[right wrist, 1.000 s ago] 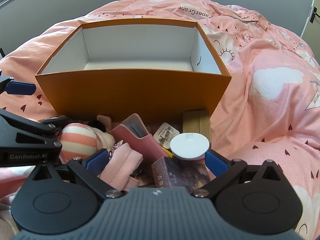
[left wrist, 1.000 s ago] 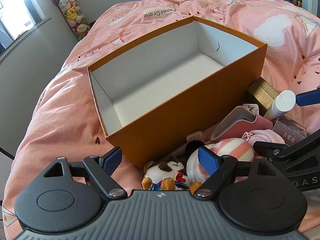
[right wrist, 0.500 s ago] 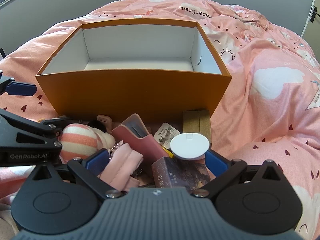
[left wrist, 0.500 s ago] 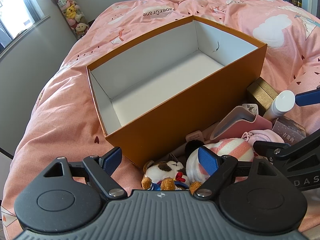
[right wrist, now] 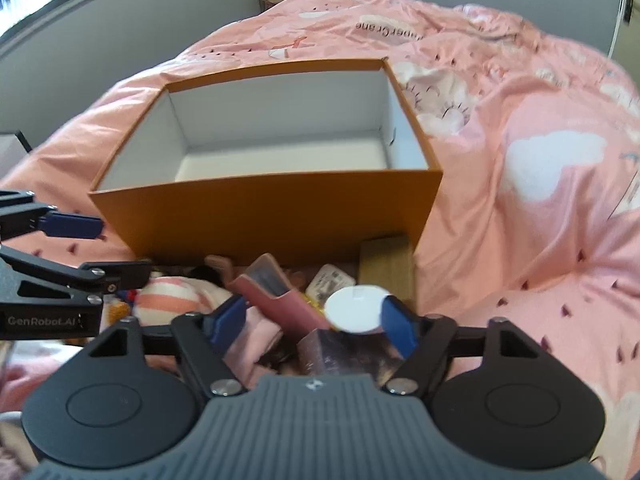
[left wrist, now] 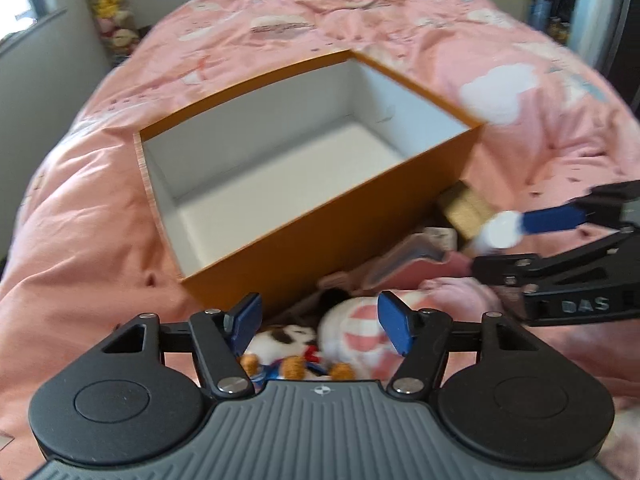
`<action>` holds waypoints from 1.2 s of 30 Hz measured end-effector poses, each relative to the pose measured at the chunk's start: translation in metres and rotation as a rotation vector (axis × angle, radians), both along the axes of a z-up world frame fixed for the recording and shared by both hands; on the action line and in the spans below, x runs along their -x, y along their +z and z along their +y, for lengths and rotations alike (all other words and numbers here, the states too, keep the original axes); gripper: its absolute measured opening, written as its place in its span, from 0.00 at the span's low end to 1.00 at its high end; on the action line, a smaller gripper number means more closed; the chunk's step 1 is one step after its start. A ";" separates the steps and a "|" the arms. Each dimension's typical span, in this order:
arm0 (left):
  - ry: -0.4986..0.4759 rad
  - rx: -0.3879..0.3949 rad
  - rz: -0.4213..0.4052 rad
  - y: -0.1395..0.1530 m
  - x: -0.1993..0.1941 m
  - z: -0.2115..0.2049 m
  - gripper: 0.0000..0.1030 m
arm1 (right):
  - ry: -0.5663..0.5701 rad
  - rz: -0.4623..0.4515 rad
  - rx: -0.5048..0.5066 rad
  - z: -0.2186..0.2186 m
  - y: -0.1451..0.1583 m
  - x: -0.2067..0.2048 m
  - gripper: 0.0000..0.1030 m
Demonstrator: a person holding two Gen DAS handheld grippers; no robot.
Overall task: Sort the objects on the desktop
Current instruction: 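Move both grippers toward the pile of items beside the orange box, then grasp the pink-striped white plush with left gripper while right grasps the pink pouch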
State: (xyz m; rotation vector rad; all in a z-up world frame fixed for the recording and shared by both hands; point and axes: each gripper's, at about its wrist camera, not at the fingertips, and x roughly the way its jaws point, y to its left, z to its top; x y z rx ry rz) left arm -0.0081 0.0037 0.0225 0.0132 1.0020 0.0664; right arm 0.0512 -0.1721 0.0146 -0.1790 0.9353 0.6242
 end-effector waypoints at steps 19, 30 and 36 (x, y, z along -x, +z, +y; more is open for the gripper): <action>-0.137 0.031 0.082 -0.015 0.001 -0.016 0.73 | 0.062 0.229 -0.124 -0.001 -0.021 0.007 0.40; -0.138 0.030 0.072 -0.017 0.000 -0.015 0.75 | 0.076 0.220 -0.132 0.003 -0.021 0.005 0.25; -0.150 0.025 0.064 -0.026 -0.004 -0.017 0.78 | 0.080 0.173 -0.162 0.004 -0.007 -0.005 0.22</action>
